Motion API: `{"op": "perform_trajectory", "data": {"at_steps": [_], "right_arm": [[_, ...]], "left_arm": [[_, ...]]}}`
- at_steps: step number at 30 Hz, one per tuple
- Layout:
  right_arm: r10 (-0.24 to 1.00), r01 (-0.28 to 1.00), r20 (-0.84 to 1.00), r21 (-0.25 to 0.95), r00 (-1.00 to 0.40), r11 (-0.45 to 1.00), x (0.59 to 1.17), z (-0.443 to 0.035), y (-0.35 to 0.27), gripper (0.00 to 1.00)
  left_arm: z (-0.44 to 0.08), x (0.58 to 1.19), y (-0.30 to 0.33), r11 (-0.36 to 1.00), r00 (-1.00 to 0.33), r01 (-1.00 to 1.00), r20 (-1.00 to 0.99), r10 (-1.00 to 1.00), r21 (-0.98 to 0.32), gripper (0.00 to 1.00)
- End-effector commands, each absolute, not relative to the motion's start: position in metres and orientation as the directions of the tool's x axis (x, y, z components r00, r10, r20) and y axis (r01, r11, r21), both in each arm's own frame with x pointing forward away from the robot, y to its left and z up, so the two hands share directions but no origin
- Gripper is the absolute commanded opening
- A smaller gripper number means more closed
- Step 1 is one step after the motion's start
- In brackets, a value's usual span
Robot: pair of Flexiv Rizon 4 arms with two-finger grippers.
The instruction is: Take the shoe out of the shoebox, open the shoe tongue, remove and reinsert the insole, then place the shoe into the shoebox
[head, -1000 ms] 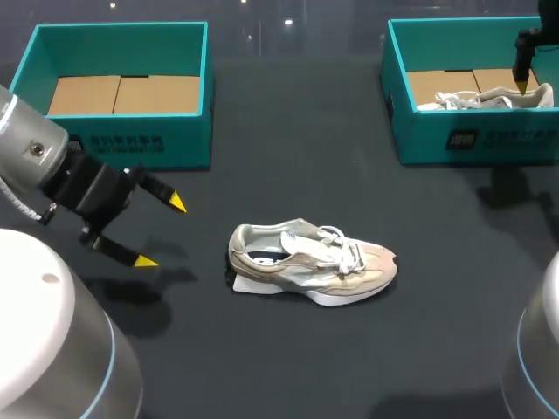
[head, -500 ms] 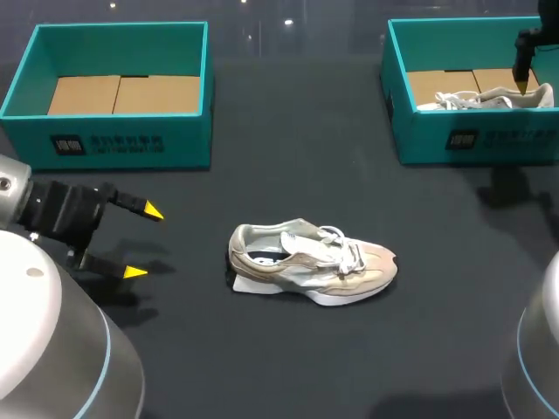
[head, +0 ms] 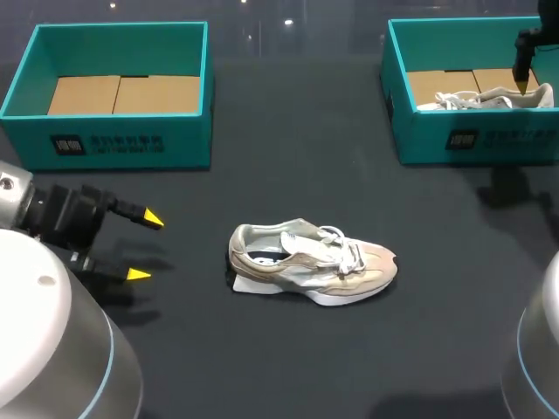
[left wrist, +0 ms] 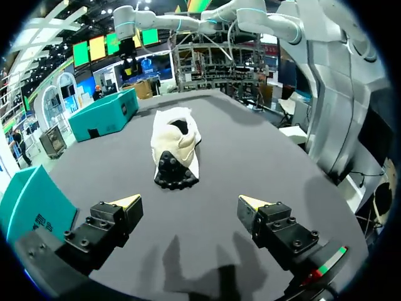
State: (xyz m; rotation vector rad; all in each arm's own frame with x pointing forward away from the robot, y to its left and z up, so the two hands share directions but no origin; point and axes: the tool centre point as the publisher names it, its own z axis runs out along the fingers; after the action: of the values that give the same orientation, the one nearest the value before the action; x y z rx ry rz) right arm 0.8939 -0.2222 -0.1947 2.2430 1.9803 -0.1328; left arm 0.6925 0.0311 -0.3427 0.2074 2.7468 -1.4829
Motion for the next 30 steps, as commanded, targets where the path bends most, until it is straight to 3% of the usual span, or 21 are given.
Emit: {"op": "perform_trajectory", "data": {"at_steps": [1, 9, 15, 26, 30], "right_arm": [[0.978, 0.991, -0.163, 0.052, 0.127, -0.12, 0.893, -0.195, -0.222, 1.0], [0.978, 0.991, -0.163, 0.052, 0.127, -0.12, 0.893, -0.195, -0.222, 1.0], [0.978, 0.991, -0.163, 0.052, 0.127, -0.12, 0.893, -0.195, -0.222, 1.0], [0.978, 0.991, -0.163, 0.052, 0.127, -0.12, 0.893, -0.195, -0.222, 1.0], [0.978, 0.991, -0.163, 0.052, 0.127, -0.12, 0.893, -0.195, -0.222, 1.0]], "left_arm": [[-0.353, 0.709, 0.028, 0.481, -0.989, 0.08, -0.011, 0.144, -0.873, 1.0], [-0.356, 0.707, 0.023, 0.454, -0.991, 0.004, 0.058, 0.123, -0.891, 1.0], [-0.362, 0.7, 0.018, 0.377, -0.985, 0.087, -0.023, 0.172, -0.922, 1.0], [-0.362, 0.7, 0.018, 0.377, -0.985, 0.087, -0.023, 0.172, -0.922, 1.0], [-0.378, 0.71, 0.016, 0.333, -0.989, -0.021, 0.068, 0.13, -0.943, 1.0]]}}
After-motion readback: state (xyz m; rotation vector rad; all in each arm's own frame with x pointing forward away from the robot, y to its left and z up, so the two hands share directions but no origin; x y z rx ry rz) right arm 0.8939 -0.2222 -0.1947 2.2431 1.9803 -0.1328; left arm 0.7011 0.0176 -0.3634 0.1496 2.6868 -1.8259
